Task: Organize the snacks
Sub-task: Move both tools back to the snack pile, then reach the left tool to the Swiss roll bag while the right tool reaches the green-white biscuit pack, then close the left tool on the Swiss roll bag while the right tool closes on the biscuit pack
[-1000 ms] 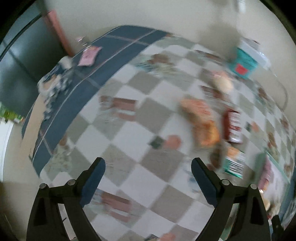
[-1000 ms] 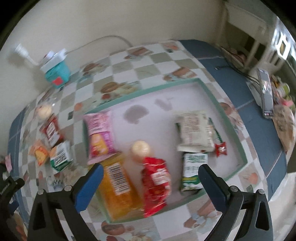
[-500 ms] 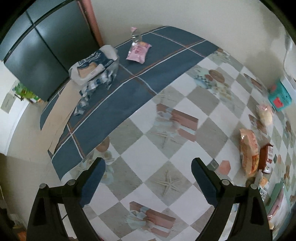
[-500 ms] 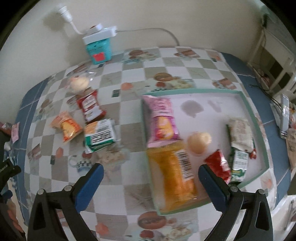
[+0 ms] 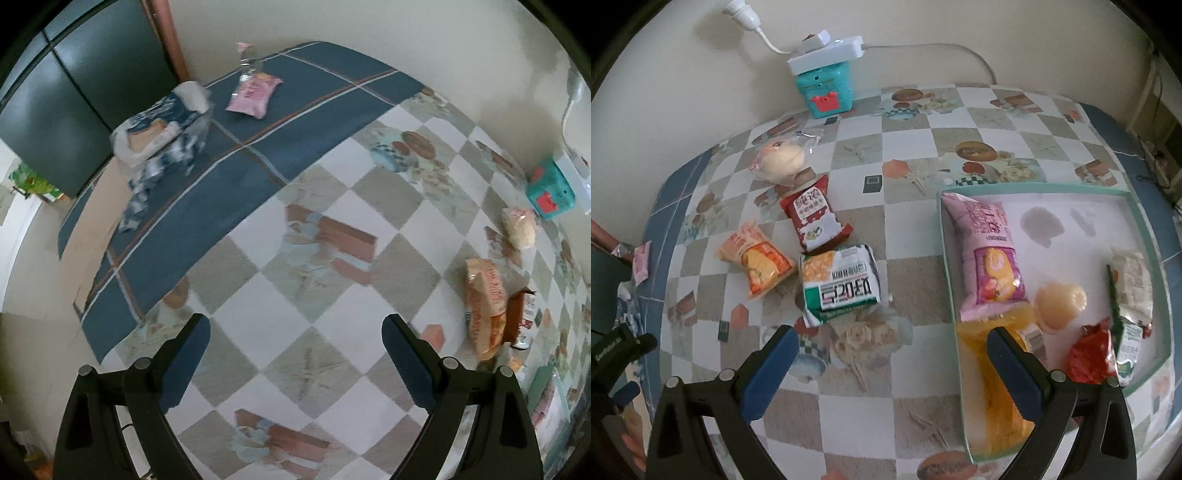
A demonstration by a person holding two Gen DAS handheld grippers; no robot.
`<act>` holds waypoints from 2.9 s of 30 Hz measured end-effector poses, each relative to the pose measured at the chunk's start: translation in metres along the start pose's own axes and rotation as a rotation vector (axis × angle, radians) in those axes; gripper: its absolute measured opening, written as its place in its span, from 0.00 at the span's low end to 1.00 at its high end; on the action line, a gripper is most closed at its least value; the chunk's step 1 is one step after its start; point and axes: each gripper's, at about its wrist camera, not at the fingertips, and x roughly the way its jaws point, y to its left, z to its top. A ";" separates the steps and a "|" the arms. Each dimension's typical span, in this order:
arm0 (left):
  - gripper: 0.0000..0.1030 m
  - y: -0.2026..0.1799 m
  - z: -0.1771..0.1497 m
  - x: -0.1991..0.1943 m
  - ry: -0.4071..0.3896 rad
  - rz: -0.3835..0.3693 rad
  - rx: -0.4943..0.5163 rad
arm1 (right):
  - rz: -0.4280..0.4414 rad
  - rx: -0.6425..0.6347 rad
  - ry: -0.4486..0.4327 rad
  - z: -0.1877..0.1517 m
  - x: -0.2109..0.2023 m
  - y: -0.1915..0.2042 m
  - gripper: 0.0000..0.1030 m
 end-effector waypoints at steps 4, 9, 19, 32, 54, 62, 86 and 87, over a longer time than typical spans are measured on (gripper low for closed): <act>0.92 -0.017 0.005 0.003 0.004 -0.028 0.031 | 0.003 -0.008 -0.009 0.009 0.005 0.000 1.00; 0.91 -0.037 0.010 0.012 0.016 -0.049 0.052 | 0.014 -0.027 -0.005 0.019 0.015 0.006 1.00; 0.92 -0.079 0.006 0.020 0.039 -0.091 0.117 | 0.035 -0.062 0.027 0.025 0.042 0.026 1.00; 0.92 -0.134 -0.005 0.034 0.038 -0.146 0.222 | 0.060 -0.082 0.067 0.026 0.073 0.028 1.00; 0.92 -0.153 -0.007 0.062 0.069 -0.208 0.241 | 0.039 -0.107 0.070 0.026 0.085 0.027 1.00; 0.92 -0.149 -0.006 0.071 0.091 -0.201 0.212 | 0.040 -0.104 0.069 0.026 0.086 0.027 0.99; 0.82 -0.128 0.004 0.075 0.075 -0.205 0.233 | 0.071 -0.169 0.058 0.020 0.081 0.047 0.85; 0.75 -0.128 0.004 0.075 0.076 -0.197 0.231 | 0.071 -0.176 0.058 0.019 0.081 0.050 0.85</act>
